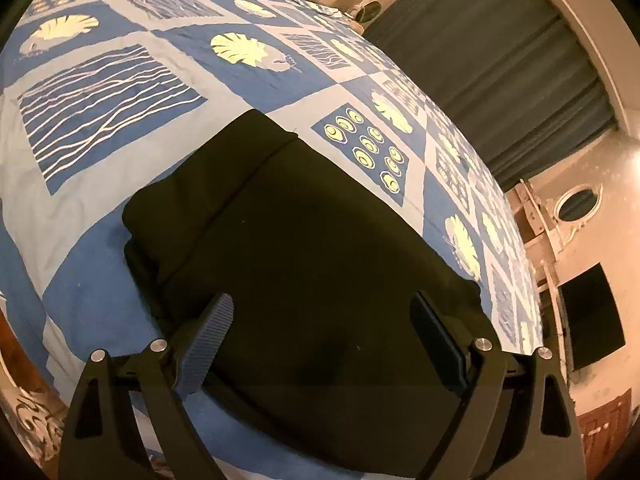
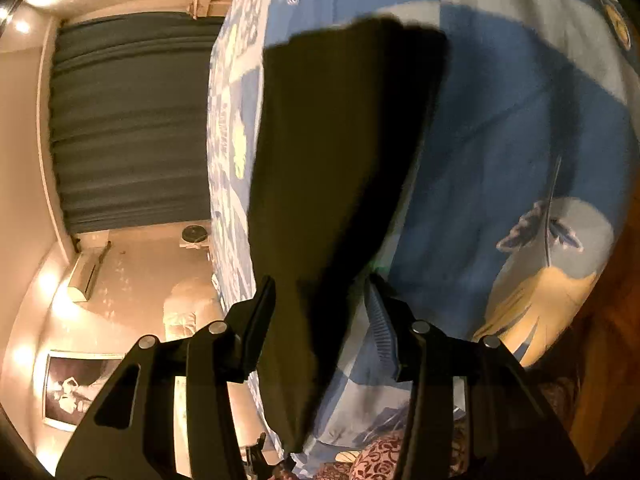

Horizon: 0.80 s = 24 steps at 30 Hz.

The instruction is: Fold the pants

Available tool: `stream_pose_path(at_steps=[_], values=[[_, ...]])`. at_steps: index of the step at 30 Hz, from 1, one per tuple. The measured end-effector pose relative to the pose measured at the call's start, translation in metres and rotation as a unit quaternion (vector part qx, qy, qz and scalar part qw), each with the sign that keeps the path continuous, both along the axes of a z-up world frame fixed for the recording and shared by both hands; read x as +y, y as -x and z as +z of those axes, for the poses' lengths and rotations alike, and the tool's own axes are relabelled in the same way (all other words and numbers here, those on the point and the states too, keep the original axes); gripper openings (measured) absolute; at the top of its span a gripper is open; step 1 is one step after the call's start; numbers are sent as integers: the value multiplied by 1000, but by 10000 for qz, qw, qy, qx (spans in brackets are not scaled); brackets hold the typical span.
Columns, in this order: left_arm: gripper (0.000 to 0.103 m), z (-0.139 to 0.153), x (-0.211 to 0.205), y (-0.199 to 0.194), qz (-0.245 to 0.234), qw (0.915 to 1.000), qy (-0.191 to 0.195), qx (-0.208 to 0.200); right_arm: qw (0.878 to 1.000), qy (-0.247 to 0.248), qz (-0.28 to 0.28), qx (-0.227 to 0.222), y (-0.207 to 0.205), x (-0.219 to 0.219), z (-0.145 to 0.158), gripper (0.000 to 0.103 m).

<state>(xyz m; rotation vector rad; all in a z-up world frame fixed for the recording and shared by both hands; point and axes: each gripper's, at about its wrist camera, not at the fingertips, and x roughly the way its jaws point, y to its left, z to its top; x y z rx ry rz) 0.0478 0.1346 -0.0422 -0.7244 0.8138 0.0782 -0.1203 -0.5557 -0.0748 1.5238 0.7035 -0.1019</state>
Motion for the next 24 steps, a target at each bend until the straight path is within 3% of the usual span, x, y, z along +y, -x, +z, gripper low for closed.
stream_pose_path(at_steps=[3,8,9,11,15,19,24], values=[[89,2,-3,0,-68,10000,-29,-27,9997,95,92,-187,-11,2,-2,46],[89,1,-6,-1,-109,9999,-12,-5,9973,466,-293,-477,-18,-17,-4,46],[89,1,-6,-1,-113,9999,-16,-4,9968,505,-330,-521,-20,-22,-4,38],[89,1,-8,-1,-133,9999,-47,-4,9945,941,-187,-430,-25,-27,4,9],[89,0,-12,-2,-202,9997,-122,-8,9801,1928,127,-450,-37,-26,26,9],[89,-1,-16,-2,-259,9995,-166,-7,9836,1728,215,-459,-39,-33,2,10],[89,-3,-16,-4,-301,9994,-184,-7,9867,1407,-177,-798,-25,-60,5,40]])
